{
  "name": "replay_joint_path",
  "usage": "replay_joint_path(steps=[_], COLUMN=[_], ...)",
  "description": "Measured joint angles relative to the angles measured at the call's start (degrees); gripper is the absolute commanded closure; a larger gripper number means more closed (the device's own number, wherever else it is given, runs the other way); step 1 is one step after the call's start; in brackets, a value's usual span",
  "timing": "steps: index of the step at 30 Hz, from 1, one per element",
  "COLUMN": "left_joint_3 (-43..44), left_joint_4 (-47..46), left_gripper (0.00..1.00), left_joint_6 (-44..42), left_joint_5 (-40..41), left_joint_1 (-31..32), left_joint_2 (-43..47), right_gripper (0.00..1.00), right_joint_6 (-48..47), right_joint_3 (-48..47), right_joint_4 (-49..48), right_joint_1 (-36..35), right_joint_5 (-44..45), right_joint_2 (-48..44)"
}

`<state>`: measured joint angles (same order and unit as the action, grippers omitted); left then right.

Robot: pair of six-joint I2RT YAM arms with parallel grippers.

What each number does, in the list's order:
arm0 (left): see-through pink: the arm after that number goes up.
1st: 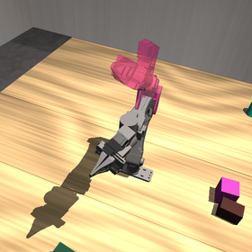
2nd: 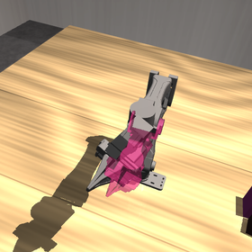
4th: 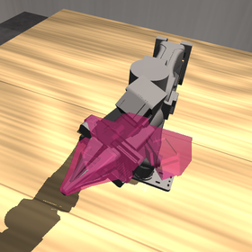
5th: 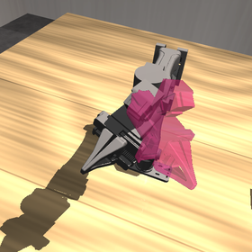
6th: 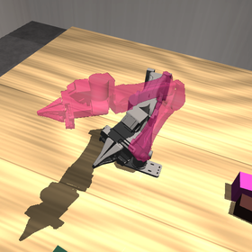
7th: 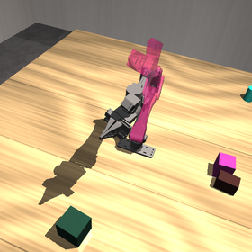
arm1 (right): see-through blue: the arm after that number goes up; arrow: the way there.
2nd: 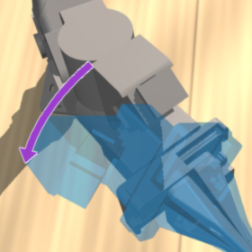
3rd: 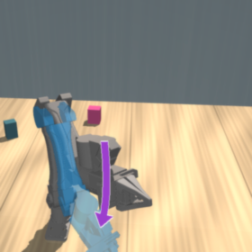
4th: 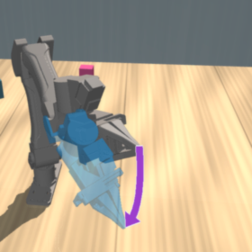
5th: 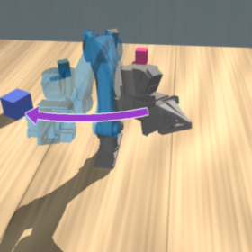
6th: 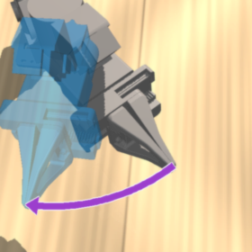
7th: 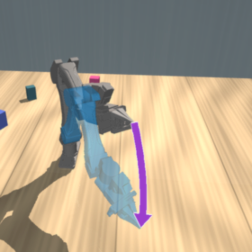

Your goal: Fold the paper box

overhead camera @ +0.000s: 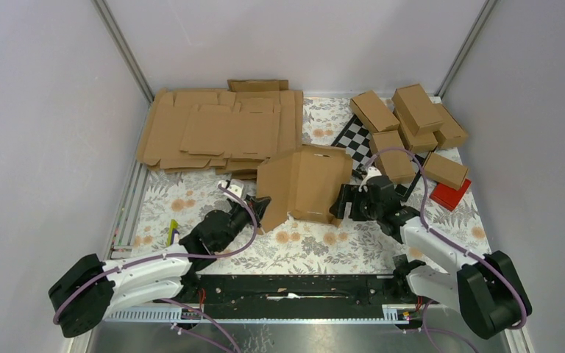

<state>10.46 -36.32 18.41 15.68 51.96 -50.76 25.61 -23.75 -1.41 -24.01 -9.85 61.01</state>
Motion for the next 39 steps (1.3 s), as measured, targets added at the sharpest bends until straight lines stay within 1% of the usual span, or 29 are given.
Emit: replay_joint_path(steps=[4, 7, 9, 12, 15, 20, 28, 35, 36, 39], left_joint_3=[0.15, 0.31, 0.33, 0.33, 0.33, 0.33, 0.33, 0.31, 0.31, -0.22], left_joint_4=[-0.94, -1.09, -1.05, -1.07, -1.05, -0.94, -0.72, -1.05, -1.16, -2.1], left_gripper=[1.0, 1.0, 1.0, 1.0, 1.0, 1.0, 1.0, 1.0, 1.0, 1.0], left_joint_6=[-0.02, -0.04, -0.09, -0.24, -0.37, -0.44, -0.42, -0.28, -0.09, 0.72], left_joint_5=[-0.26, -0.44, -0.42, -0.2, -0.11, -0.13, -1.53, -4.92, -5.44, -6.99], left_joint_1=[0.0, 0.0, 0.0, 0.0, 0.0, 0.0, 0.0, 0.0, -0.02, -0.02], left_joint_2=[-1.95, -2.27, -2.27, -2.27, -2.27, -2.27, -1.33, -0.96, -0.87, -0.04], right_gripper=[0.07, 0.06, 0.06, 0.06, 0.01, 0.0, 0.01, 0.08, 0.07, 0.01], right_joint_6=[-0.74, -1.9, -2.73, -4.0, -4.9, -5.7, -5.86, -5.84, -5.79, -5.79], right_joint_3=[-0.15, -1.42, -2.27, -2.45, -2.45, -3.34, -5.07, -5.77, -5.9, -6.1], right_joint_4=[-0.72, -0.74, -0.79, -0.57, -0.57, 0.09, 2.56, 3.54, 3.78, 3.98], right_joint_1=[-2.16, -5.44, -7.3, -12.17, -15.06, -19.32, -22.99, -24.35, -24.48, -24.94], right_joint_5=[0.42, 2.03, 3.02, 4.42, 5.42, 8.72, 13.86, 19.1, 19.8, 21.46], right_joint_2=[4.31, 7.72, 8.31, 8.39, 8.44, 9.42, 11.23, 12.98, 13.16, 13.53])
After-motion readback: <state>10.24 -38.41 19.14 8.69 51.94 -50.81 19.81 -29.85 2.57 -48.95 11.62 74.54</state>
